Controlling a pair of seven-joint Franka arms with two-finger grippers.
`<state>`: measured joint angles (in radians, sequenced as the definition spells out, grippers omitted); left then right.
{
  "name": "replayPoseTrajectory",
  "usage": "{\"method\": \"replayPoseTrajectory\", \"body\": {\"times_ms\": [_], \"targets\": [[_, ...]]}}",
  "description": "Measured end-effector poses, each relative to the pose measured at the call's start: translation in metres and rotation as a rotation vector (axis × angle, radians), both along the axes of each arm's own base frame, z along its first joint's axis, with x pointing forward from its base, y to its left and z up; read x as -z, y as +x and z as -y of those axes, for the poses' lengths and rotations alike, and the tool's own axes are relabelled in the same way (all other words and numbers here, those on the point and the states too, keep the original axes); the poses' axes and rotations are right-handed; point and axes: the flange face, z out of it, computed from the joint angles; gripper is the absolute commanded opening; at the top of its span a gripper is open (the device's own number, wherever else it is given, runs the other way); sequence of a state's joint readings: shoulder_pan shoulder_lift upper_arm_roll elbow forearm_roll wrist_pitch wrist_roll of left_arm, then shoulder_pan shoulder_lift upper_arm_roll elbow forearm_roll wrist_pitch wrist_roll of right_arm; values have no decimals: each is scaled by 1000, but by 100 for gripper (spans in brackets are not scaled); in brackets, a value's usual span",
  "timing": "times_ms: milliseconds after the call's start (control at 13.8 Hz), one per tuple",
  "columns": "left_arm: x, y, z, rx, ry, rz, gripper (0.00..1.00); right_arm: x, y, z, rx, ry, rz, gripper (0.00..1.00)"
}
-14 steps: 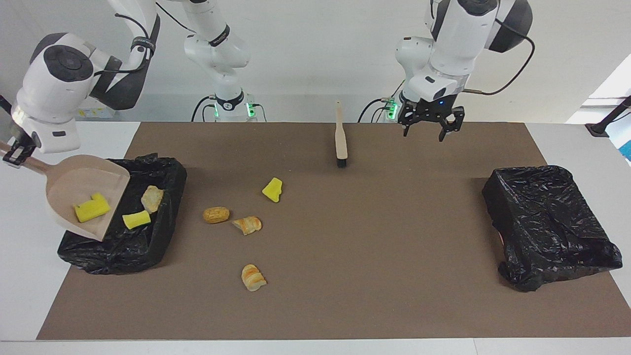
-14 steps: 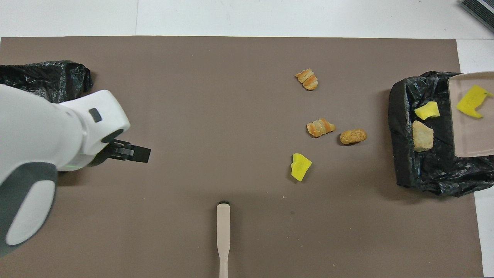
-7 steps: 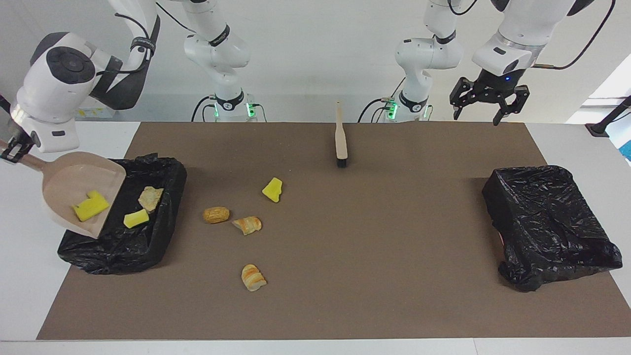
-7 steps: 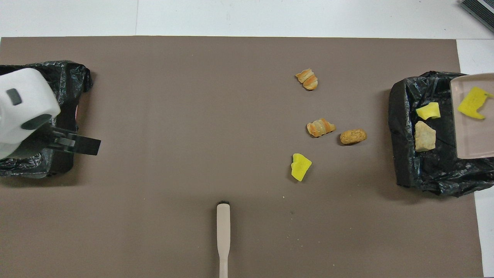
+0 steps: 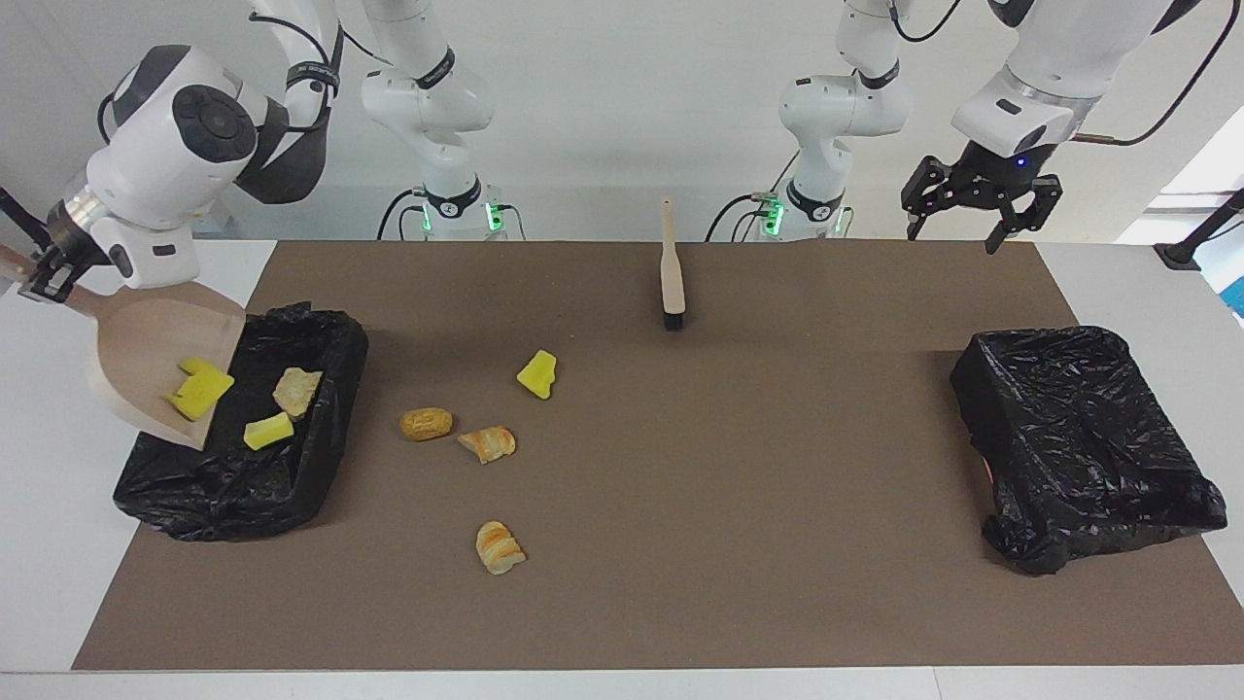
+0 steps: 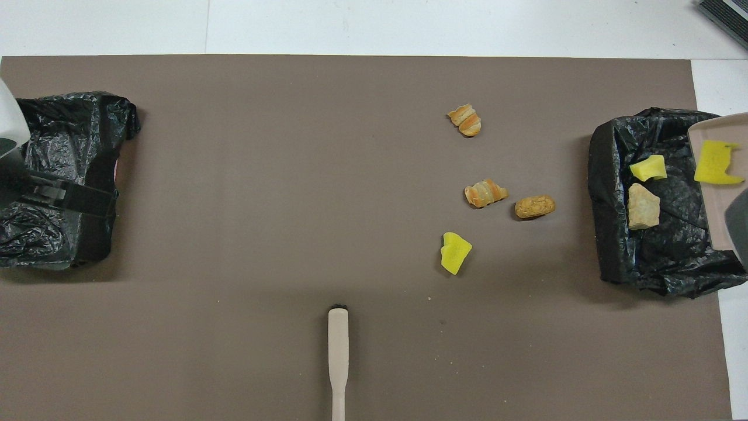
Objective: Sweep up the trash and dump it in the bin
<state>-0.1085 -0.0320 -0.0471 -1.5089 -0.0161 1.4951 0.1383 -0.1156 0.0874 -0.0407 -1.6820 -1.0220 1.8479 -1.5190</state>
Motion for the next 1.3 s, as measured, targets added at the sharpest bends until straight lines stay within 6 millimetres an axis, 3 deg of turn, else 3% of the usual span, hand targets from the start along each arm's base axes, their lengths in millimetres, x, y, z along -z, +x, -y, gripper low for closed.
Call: {"method": "replayPoseTrajectory", "body": {"times_ms": [578, 939, 1156, 1300], "targets": [[0, 0, -2, -4, 0, 2, 100, 3, -2, 5, -15, 0, -29, 0], [0, 0, -2, -4, 0, 2, 100, -10, 8, 8, -244, -13, -95, 0], [-1, 0, -3, -6, 0, 2, 100, -6, 4, 13, -206, 5, -66, 0], [-1, 0, -3, -6, 0, 2, 100, 1, -5, 17, -92, 46, -12, 0]]}}
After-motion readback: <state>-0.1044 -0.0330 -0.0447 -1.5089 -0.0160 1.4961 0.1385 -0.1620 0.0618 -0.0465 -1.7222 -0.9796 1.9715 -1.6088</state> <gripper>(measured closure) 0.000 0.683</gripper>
